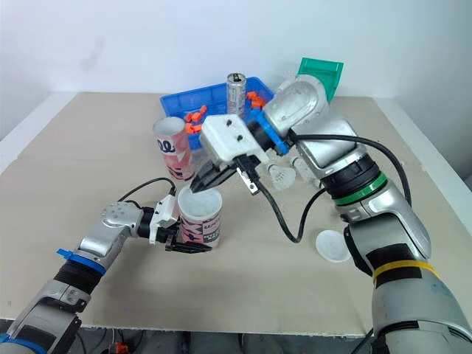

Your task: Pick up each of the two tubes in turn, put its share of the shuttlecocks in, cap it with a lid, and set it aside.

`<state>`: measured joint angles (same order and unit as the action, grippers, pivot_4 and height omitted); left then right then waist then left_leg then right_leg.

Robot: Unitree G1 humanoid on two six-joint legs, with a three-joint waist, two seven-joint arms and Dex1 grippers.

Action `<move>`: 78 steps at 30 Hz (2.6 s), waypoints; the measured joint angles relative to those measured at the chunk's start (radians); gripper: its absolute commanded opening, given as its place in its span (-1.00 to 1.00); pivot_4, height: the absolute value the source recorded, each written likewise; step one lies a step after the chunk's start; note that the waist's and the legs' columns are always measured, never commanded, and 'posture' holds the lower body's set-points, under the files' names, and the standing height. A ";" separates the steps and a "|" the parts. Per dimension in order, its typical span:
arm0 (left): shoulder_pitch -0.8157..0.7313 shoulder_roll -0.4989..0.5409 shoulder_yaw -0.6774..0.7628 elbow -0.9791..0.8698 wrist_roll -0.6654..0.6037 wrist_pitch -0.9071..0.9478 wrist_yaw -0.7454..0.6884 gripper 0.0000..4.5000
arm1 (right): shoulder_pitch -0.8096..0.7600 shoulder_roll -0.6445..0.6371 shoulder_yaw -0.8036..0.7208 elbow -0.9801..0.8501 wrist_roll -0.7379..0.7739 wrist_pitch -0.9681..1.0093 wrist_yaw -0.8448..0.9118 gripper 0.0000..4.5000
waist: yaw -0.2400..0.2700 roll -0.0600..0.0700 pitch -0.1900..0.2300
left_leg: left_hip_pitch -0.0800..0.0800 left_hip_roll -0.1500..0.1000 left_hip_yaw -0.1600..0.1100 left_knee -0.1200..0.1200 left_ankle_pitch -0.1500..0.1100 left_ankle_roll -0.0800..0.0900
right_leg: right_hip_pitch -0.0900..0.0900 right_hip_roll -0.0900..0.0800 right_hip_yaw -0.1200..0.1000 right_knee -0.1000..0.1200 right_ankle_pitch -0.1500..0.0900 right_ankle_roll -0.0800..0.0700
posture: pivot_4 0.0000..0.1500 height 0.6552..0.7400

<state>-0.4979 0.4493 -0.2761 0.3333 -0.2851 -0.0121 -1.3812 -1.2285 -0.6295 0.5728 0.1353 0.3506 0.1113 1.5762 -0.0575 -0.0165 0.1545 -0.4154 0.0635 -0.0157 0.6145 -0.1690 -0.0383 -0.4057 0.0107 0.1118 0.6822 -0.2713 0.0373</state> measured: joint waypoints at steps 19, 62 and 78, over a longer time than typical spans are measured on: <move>0.036 0.011 0.019 0.006 0.003 0.037 0.015 0.26 | 0.003 0.077 0.080 0.049 -0.246 -0.298 -0.005 -0.96 | -0.020 -0.005 -0.027 | 0.020 0.000 0.002 -0.013 -0.001 -0.001 | 0.005 0.000 0.004 -0.001 -0.002 -0.004 | 1.00 1.00; 0.091 0.072 0.069 -0.051 -0.025 -0.011 -0.015 0.99 | 0.793 -0.029 -0.455 -0.513 0.125 0.463 -0.545 1.00 | -0.017 -0.012 0.006 | 0.004 -0.004 -0.006 -0.014 -0.010 -0.011 | -0.004 0.001 0.005 -0.006 -0.005 0.006 | 1.00 1.00; 0.199 0.234 0.218 -0.190 -0.087 0.026 -0.012 0.99 | 0.856 0.036 -0.331 -0.531 0.037 0.382 -0.583 1.00 | -0.017 -0.018 0.013 | -0.001 -0.004 -0.013 -0.012 -0.017 -0.010 | -0.005 0.001 -0.001 -0.007 -0.012 0.005 | 1.00 1.00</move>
<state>-0.2991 0.6829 -0.0582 0.1435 -0.3723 0.0139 -1.3936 -0.3727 -0.5936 0.2419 -0.3961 0.3880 0.4935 0.9935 -0.0741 -0.0345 0.1679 -0.4164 0.0598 -0.0283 0.6027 -0.1857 -0.0487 -0.4103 0.0118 0.1106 0.6756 -0.2836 0.0427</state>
